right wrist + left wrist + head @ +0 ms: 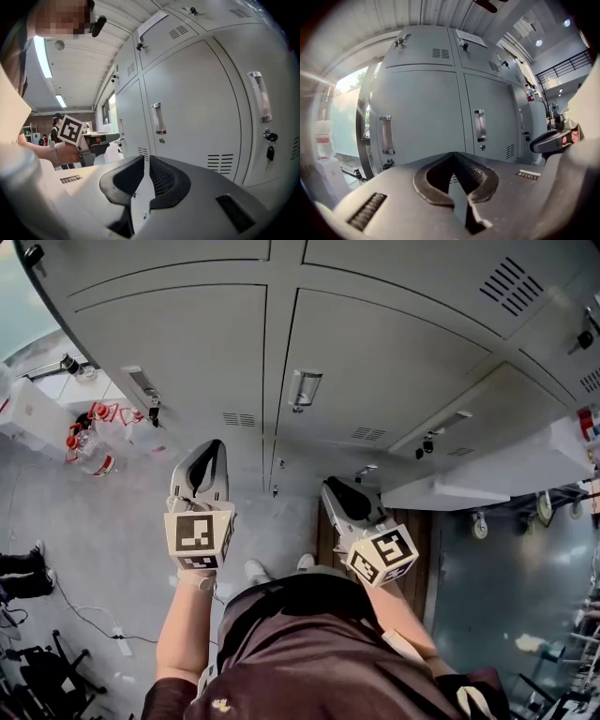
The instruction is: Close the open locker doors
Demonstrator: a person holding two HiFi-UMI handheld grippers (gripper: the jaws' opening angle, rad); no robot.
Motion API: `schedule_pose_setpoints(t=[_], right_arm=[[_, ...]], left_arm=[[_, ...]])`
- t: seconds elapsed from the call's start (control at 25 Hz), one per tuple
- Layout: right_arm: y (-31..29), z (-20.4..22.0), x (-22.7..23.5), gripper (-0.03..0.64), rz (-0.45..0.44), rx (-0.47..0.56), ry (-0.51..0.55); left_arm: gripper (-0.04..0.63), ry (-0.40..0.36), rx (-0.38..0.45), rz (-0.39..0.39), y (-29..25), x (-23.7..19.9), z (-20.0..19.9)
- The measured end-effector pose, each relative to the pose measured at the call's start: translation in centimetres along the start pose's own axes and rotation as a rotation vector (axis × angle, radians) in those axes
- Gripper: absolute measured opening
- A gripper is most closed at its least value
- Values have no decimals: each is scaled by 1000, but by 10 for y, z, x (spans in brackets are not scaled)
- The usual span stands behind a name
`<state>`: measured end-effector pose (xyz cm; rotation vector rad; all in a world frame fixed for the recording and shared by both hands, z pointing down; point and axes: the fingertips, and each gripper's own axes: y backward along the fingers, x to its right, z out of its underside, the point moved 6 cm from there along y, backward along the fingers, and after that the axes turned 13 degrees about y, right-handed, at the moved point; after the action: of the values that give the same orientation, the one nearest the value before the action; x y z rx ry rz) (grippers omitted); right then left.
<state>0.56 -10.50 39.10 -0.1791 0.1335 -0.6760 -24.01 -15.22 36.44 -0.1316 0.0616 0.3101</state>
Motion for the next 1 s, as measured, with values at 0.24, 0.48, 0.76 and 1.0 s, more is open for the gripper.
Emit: schedule_pose_setpoints(t=[0.24, 0.48, 0.76, 1.0], right_arm=[[-9, -30, -19, 51, -122, 82, 90], [-14, -49, -38, 49, -206, 135, 149], [-14, -69, -52, 48, -241, 195, 227], [-10, -73, -50, 48, -225, 213, 265]], left_arm=[[17, 52, 19, -32, 39, 12, -5], [17, 67, 36, -68, 69, 19, -6], [17, 79, 41, -91, 90, 23, -8], [17, 53, 45, -77, 93, 26, -5]])
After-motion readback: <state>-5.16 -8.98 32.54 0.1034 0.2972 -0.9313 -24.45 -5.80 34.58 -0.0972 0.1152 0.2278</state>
